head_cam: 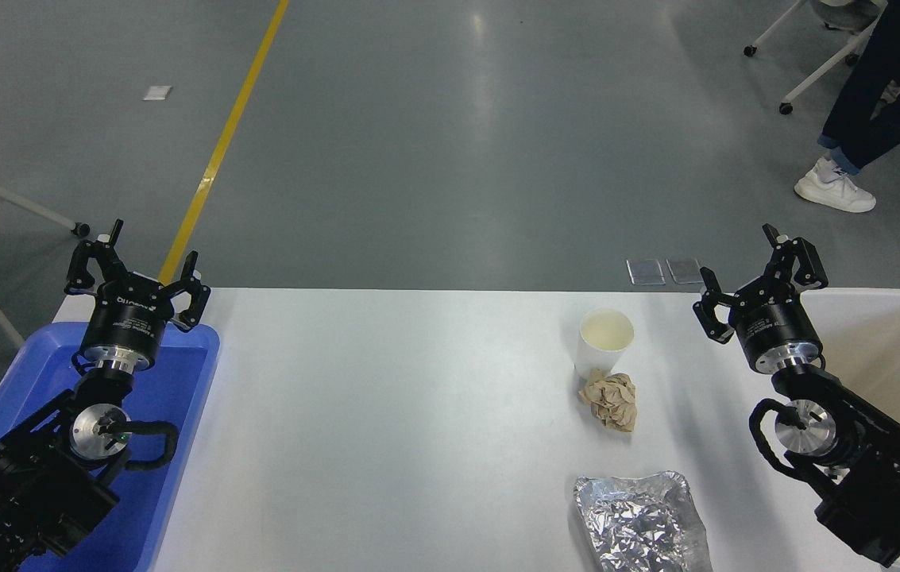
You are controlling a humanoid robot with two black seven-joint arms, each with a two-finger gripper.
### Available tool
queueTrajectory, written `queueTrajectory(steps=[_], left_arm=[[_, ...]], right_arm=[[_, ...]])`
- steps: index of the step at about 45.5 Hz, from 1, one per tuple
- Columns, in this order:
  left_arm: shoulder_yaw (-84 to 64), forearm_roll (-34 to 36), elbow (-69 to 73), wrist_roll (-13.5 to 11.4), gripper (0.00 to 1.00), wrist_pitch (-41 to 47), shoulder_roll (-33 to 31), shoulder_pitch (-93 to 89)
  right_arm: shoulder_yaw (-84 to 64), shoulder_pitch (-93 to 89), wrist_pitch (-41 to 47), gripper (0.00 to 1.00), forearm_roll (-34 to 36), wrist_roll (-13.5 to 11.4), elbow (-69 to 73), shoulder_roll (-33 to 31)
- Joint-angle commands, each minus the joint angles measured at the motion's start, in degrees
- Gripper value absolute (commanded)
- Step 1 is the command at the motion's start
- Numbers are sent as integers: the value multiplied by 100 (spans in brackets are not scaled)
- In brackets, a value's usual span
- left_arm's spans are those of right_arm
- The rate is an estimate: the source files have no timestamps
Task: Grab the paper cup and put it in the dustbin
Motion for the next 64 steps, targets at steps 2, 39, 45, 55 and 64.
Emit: queueTrajectory(steps=[2, 39, 45, 55, 64], left_arm=[[1, 1, 3, 0, 98, 0, 0, 0], [27, 1, -6, 0, 98, 0, 0, 0], [27, 1, -6, 9, 98, 0, 9, 0], [27, 1, -6, 0, 98, 0, 9, 0], [27, 1, -6, 0, 98, 0, 0, 0]], right_arm=[[-10, -10, 0, 100, 8, -9, 9, -61], [-8795, 3960, 167, 100, 2496, -35, 1213, -2435], [-11169, 5779, 456, 100, 2478, -35, 1731, -2251], [-12745, 7337, 1422, 100, 2277, -149, 2180, -1337], [-12728, 8435, 3041, 100, 888, -1282, 2329, -704]])
